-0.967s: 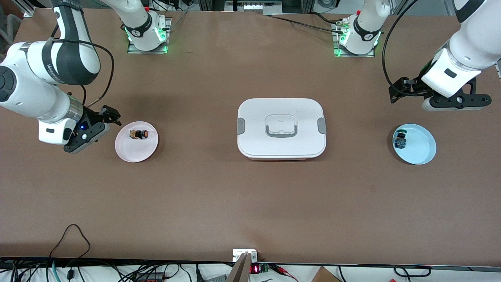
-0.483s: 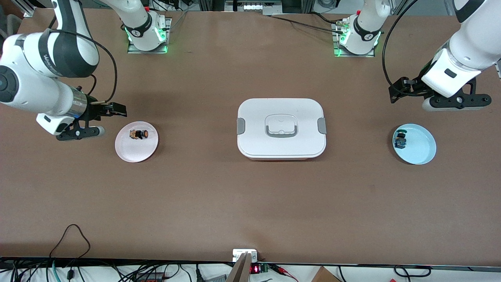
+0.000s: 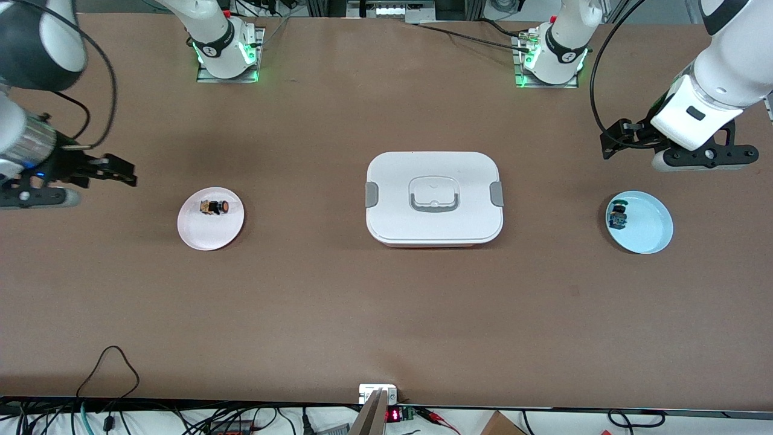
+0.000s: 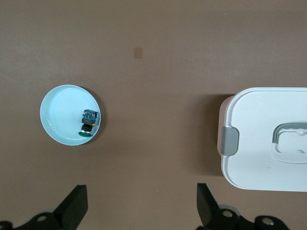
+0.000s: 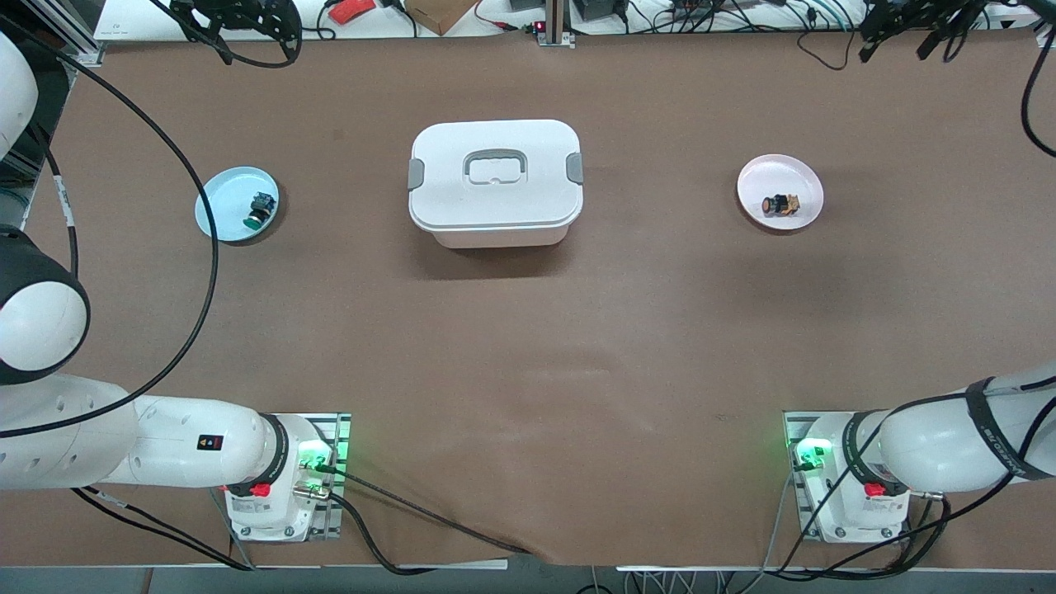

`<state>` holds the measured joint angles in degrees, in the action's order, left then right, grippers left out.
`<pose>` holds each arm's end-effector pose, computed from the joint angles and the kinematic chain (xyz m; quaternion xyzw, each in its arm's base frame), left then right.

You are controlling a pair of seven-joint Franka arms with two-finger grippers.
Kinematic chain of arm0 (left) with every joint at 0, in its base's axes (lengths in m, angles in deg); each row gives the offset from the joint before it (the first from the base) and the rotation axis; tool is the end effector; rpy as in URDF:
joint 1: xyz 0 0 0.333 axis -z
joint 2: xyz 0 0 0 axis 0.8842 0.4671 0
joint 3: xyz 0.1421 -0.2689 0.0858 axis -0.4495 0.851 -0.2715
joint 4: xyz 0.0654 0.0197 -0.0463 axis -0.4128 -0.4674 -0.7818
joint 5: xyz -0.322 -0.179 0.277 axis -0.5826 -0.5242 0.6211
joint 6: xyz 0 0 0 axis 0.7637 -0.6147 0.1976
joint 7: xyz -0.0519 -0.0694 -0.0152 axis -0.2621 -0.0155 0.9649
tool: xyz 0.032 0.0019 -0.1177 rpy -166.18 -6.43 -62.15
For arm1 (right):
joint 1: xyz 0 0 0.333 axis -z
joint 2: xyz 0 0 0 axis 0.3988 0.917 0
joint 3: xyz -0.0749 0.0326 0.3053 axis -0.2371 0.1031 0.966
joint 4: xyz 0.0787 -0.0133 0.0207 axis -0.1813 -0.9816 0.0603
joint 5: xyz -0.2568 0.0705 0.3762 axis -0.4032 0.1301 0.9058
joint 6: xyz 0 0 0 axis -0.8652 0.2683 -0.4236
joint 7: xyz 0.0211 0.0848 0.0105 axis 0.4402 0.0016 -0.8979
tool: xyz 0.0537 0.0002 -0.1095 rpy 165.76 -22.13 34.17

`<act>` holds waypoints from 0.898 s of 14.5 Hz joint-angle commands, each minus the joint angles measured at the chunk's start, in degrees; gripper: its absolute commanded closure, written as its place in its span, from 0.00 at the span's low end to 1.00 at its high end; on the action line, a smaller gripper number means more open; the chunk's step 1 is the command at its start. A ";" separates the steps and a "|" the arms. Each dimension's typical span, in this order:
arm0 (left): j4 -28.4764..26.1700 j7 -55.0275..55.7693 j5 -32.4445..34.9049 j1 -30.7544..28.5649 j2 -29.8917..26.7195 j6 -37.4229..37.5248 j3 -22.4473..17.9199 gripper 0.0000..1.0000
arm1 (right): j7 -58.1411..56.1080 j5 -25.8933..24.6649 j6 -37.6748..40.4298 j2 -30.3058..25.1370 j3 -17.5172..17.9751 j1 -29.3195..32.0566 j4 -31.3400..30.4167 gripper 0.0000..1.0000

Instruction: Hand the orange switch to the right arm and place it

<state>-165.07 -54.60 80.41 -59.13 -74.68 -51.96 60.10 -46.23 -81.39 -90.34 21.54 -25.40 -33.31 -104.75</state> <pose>0.6141 -0.0933 0.5638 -0.9993 -0.0260 0.0227 0.0126 0.6601 -0.0175 0.5068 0.9997 0.0079 -0.0238 0.0020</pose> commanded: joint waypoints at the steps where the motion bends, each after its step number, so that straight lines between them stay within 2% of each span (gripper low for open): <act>1: 1.51 0.10 -0.39 0.14 0.52 1.17 -0.24 0.00 | 0.87 -0.58 1.70 1.44 3.83 5.85 3.62 0.00; 4: 1.51 0.10 -0.39 0.14 0.52 1.17 -0.24 0.00 | 1.66 -1.90 1.53 0.65 4.01 5.24 2.31 0.00; 7: 1.51 0.01 -0.39 0.05 0.60 1.26 -0.24 0.00 | 1.66 -1.63 -6.27 -4.43 4.09 5.15 -7.07 0.00; 8: 1.43 0.10 -0.39 0.05 0.52 1.26 -0.24 0.00 | 1.66 -1.63 -6.91 -5.23 4.09 5.15 -8.23 0.00; 13: 1.51 0.10 -0.39 0.14 0.52 1.52 -0.24 0.00 | 0.96 -1.20 -5.69 -4.19 4.01 5.15 -5.35 0.00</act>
<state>-165.07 -54.60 80.41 -59.13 -74.66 -51.67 60.07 -45.59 -82.09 -95.74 18.16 -21.98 -28.80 -110.17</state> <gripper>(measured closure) 0.000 0.000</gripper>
